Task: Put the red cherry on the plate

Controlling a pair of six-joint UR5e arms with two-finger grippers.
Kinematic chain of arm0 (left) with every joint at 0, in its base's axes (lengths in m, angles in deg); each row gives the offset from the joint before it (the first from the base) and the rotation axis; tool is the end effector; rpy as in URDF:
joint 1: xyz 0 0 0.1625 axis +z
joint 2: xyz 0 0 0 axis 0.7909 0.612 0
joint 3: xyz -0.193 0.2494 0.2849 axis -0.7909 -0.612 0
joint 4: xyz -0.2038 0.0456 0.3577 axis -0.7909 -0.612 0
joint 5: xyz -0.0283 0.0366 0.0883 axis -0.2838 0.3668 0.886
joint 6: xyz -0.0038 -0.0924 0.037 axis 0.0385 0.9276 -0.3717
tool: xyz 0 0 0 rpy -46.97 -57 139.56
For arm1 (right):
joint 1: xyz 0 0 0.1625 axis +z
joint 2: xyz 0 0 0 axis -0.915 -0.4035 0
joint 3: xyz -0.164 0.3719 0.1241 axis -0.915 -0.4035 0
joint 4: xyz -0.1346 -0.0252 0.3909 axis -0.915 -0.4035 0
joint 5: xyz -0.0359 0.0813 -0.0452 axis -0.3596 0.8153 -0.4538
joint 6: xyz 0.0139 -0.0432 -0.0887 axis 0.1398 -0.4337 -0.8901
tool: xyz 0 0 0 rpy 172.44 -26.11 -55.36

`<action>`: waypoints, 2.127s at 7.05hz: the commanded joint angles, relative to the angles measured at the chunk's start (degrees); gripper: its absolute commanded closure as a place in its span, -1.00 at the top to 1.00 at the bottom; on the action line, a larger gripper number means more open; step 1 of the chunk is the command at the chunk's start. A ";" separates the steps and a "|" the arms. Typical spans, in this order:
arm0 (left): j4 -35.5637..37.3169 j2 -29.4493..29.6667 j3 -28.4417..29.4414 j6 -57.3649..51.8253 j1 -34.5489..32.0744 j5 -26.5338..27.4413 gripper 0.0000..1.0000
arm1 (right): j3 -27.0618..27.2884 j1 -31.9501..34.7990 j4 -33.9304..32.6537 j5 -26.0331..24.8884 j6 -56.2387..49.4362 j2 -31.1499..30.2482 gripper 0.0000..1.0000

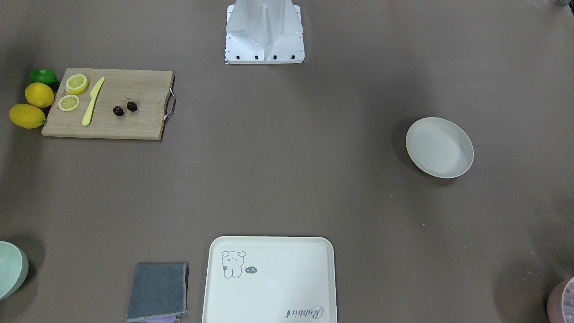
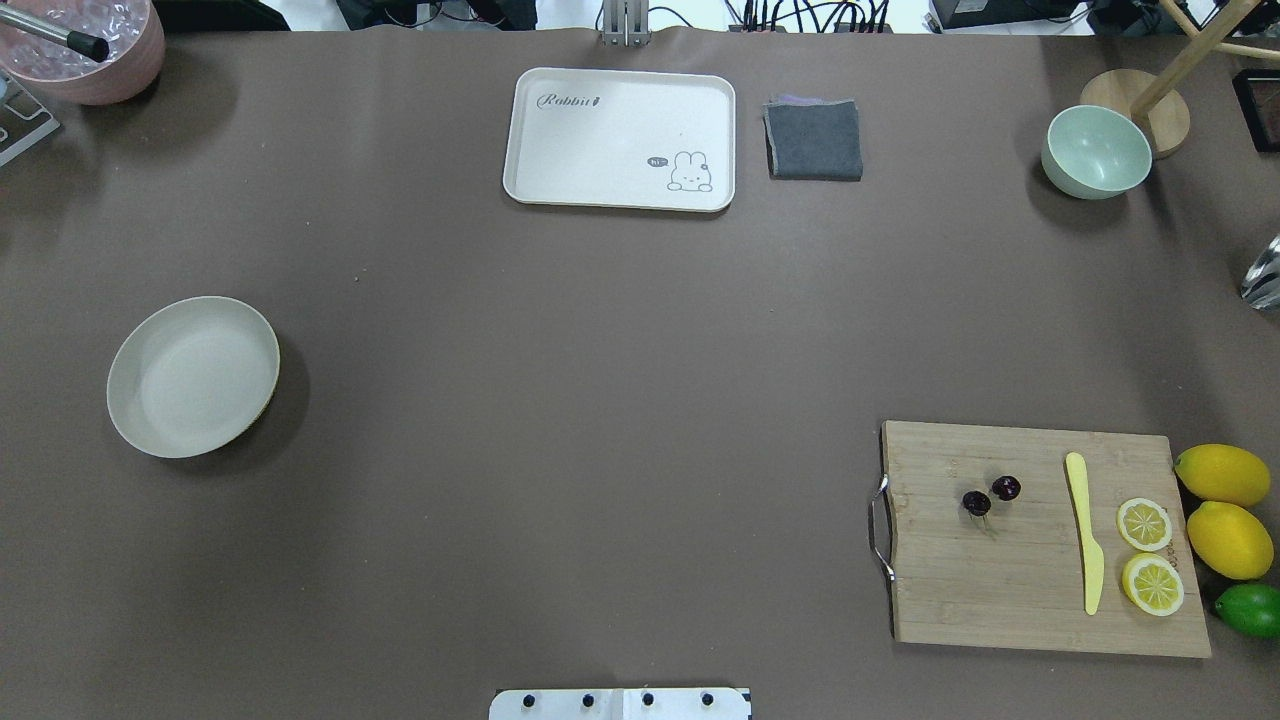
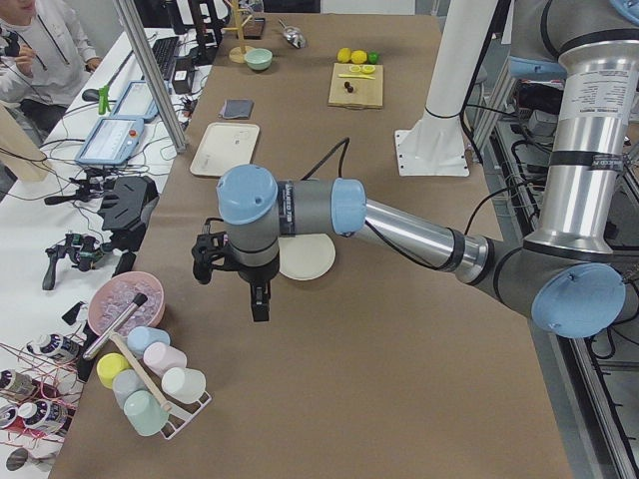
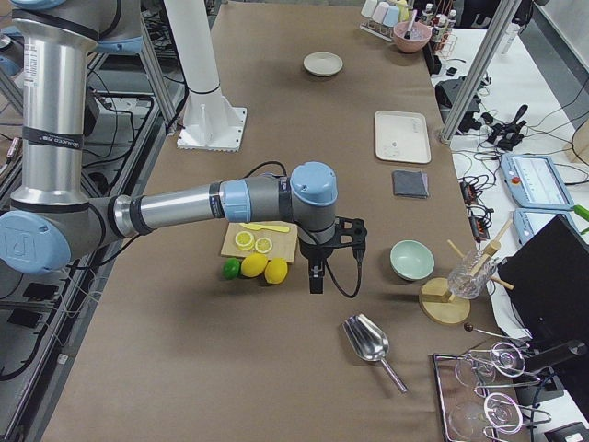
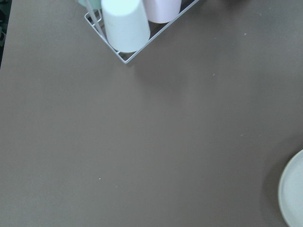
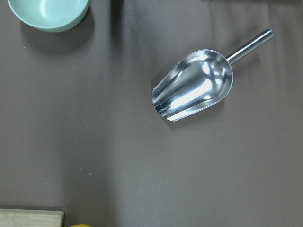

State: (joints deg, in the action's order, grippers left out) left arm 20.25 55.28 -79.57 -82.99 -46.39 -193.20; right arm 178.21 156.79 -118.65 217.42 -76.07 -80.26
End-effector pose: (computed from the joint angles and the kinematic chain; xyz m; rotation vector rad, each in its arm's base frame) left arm -0.1343 -0.5032 0.5150 0.0240 0.8732 -0.1480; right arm 0.0736 -0.4360 0.5639 0.0832 -0.7025 0.0416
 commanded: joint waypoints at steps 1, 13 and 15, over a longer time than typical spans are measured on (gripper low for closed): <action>-1.85 0.79 0.08 6.22 5.90 -3.86 0.97 | -0.17 -0.06 0.01 1.18 0.11 0.04 1.00; -68.41 -0.79 24.17 51.71 41.01 5.99 0.26 | -1.84 -0.68 -0.08 1.01 0.20 2.50 1.00; -68.14 -0.79 24.16 51.71 40.92 4.94 -1.00 | -1.75 -0.50 0.01 1.10 0.11 2.50 1.00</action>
State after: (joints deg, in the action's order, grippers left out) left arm -47.92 54.53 -55.35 -31.32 -5.49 -187.72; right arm 176.50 156.15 -118.68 218.48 -75.89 -77.80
